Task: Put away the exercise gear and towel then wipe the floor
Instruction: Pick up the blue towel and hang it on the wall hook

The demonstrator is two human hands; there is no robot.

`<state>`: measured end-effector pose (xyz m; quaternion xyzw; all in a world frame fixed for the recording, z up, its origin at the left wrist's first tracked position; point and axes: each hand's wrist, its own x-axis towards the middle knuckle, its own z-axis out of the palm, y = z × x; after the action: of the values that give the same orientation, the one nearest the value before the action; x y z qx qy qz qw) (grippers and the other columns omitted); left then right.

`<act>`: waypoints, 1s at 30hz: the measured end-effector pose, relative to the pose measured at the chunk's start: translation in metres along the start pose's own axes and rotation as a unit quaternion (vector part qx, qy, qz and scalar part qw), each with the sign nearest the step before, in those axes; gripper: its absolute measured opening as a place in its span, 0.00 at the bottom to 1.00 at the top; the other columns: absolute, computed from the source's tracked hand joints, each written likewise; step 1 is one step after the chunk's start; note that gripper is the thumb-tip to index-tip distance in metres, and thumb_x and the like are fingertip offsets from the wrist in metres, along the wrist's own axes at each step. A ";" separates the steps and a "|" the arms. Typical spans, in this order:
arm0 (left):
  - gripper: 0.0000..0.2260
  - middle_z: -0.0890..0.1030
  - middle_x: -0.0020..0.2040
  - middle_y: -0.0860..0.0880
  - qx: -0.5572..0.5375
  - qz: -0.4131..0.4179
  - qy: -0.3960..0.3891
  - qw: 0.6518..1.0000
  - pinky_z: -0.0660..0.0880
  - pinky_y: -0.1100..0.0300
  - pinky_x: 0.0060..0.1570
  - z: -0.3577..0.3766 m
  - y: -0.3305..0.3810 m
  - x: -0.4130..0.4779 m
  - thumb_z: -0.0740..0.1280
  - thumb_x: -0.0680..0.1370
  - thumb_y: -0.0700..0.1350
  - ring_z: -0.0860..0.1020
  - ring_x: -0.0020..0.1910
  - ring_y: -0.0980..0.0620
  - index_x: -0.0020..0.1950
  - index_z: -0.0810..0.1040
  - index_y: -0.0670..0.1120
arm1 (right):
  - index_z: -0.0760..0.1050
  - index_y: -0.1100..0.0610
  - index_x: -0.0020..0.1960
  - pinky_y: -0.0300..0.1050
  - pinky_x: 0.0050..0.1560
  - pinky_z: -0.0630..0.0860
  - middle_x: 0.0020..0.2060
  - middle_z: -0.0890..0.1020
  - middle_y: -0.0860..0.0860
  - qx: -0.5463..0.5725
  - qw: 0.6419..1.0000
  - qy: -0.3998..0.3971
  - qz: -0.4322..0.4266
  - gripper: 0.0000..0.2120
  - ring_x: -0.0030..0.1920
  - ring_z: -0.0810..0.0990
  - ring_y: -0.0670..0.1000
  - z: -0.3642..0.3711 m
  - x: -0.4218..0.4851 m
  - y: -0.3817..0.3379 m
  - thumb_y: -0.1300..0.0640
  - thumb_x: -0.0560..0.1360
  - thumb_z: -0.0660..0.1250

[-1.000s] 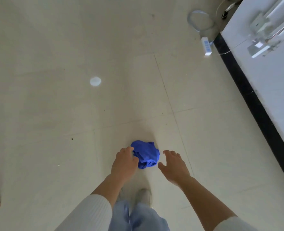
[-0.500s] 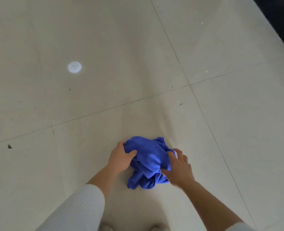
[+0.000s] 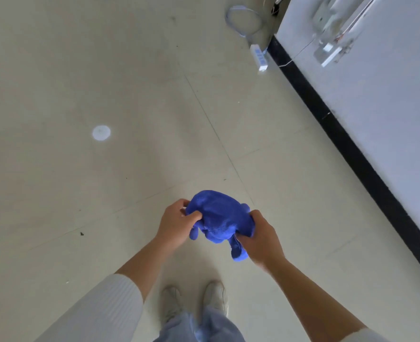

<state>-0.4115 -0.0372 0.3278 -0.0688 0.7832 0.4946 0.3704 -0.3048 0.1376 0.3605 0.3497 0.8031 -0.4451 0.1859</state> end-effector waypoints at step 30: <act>0.25 0.76 0.60 0.66 0.142 0.480 -0.498 0.708 0.69 0.75 0.52 0.219 0.336 -0.601 0.71 0.74 0.41 0.72 0.60 0.71 0.66 0.71 0.62 | 0.81 0.51 0.55 0.54 0.55 0.79 0.50 0.85 0.49 0.311 0.843 0.432 -0.074 0.17 0.52 0.83 0.50 -0.336 -0.663 0.040 0.41 0.75 0.66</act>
<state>-0.0284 0.1571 0.9087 0.6258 0.4736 0.4512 0.4248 0.1835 0.1730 0.9212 0.4861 0.6446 -0.4878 -0.3320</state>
